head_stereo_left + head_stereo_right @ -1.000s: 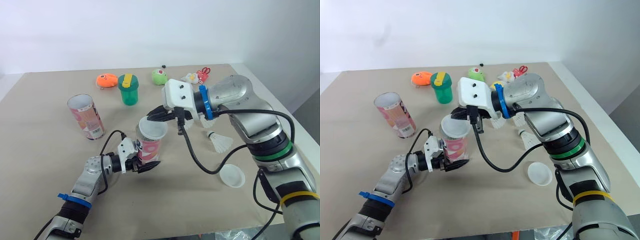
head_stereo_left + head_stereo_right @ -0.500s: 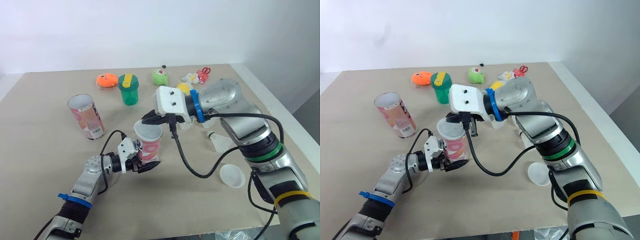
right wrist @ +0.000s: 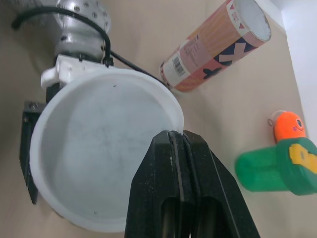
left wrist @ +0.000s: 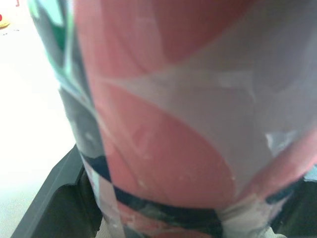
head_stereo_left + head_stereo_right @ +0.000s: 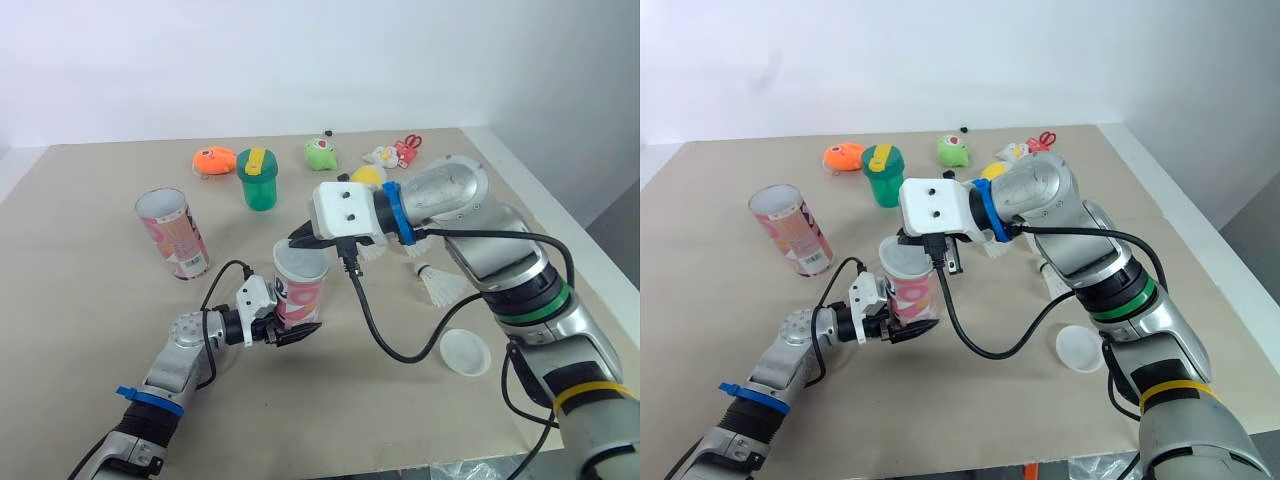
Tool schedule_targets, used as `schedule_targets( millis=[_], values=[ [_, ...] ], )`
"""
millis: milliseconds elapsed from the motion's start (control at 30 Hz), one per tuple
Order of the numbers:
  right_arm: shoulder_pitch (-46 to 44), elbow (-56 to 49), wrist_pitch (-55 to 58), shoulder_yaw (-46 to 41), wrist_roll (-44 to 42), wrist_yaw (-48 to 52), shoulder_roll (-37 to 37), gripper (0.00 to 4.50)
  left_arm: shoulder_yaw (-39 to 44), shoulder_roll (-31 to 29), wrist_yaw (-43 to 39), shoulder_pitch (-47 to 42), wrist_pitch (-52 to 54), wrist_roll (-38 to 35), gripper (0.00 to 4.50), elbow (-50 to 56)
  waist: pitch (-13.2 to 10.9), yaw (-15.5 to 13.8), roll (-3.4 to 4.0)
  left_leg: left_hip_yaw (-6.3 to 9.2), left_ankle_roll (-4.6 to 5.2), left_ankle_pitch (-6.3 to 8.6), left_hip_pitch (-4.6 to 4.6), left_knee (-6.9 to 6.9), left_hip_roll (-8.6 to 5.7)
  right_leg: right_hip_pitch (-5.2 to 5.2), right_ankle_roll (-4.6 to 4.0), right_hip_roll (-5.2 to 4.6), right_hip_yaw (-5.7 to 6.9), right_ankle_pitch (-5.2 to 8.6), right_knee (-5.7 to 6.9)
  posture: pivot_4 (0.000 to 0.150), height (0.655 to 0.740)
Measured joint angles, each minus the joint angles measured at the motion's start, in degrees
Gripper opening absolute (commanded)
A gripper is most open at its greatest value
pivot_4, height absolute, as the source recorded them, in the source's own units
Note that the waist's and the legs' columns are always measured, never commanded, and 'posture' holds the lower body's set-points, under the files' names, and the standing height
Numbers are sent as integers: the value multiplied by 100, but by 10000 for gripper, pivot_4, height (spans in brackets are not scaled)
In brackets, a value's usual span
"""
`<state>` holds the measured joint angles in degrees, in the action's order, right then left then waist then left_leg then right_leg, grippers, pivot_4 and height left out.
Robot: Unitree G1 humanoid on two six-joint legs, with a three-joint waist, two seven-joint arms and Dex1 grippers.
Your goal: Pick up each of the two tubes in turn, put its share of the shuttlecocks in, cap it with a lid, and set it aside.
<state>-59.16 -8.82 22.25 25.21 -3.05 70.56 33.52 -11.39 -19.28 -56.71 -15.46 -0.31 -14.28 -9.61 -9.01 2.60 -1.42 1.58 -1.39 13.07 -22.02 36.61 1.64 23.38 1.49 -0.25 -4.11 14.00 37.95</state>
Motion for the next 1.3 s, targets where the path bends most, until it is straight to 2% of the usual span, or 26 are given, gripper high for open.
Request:
schedule_targets(
  millis=[967,1300],
  values=[
    [-14,-328,-934,360,1119,57,128,1061,-3,0,-6,-24,13,1,36653,-33,8,-3,9,1,0,0,4,-10,0,-5,1,-7,5,-1,-25,1500,7400],
    [107,-399,-523,154,916,133,-40,1061,-5,0,-21,-29,12,1,36653,-40,12,-4,8,3,0,0,5,-14,0,-9,1,-12,9,-1,-34,1500,7400]
  ],
)
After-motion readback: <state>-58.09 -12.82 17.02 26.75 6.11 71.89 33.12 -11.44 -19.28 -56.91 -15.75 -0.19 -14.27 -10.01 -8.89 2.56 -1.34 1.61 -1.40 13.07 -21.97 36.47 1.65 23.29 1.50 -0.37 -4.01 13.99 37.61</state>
